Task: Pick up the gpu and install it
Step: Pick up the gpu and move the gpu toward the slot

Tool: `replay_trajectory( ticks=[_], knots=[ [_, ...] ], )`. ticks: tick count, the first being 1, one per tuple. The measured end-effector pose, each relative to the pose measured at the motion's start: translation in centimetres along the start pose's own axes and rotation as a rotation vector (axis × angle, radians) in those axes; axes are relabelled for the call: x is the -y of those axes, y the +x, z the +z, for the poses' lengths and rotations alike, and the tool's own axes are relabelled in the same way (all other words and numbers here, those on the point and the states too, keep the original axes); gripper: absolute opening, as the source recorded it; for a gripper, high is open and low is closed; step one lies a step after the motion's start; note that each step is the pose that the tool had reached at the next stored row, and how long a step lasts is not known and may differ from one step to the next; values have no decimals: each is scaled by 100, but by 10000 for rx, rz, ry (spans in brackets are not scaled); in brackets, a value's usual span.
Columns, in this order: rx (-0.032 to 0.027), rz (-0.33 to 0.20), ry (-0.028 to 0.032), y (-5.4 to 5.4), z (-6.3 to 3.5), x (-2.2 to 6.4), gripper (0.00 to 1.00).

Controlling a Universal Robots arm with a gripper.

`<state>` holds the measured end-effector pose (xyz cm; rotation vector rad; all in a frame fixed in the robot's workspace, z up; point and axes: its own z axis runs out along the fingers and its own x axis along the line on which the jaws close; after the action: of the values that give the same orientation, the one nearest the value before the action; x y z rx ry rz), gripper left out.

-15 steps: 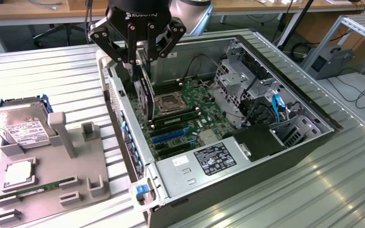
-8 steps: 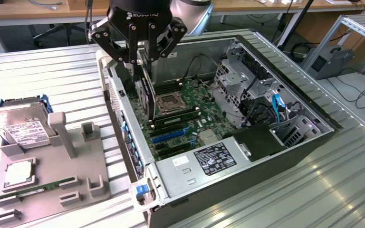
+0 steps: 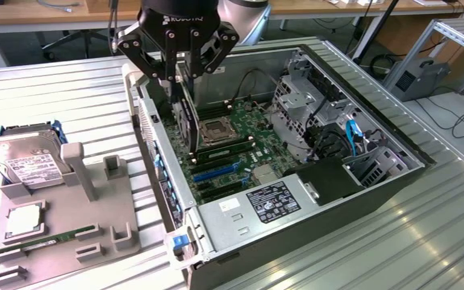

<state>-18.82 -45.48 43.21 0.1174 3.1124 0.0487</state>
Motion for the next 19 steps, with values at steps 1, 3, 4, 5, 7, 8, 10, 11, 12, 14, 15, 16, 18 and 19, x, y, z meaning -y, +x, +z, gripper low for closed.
replay_trajectory(
  ticks=[1,3,4,5,7,8,10,11,12,14,15,16,18,19],
  knots=[
    [0,0,-1,-2,1,0,26],
    [0,0,-1,-9,1,-1,26],
    [0,0,0,-15,2,-1,26],
    [0,0,-1,-17,3,-1,26],
    [0,0,0,-21,3,-2,26],
    [0,0,0,-22,3,-2,26],
    [0,0,0,-28,4,-2,26],
    [0,0,0,-29,4,-2,26],
    [0,0,0,-31,4,-2,26],
    [0,0,-1,-34,5,-2,26],
    [0,0,0,-36,6,-2,26],
    [0,0,0,-37,6,-3,26],
    [0,0,-1,-40,7,-3,26],
    [0,1,0,-42,7,-3,26]
  ],
)
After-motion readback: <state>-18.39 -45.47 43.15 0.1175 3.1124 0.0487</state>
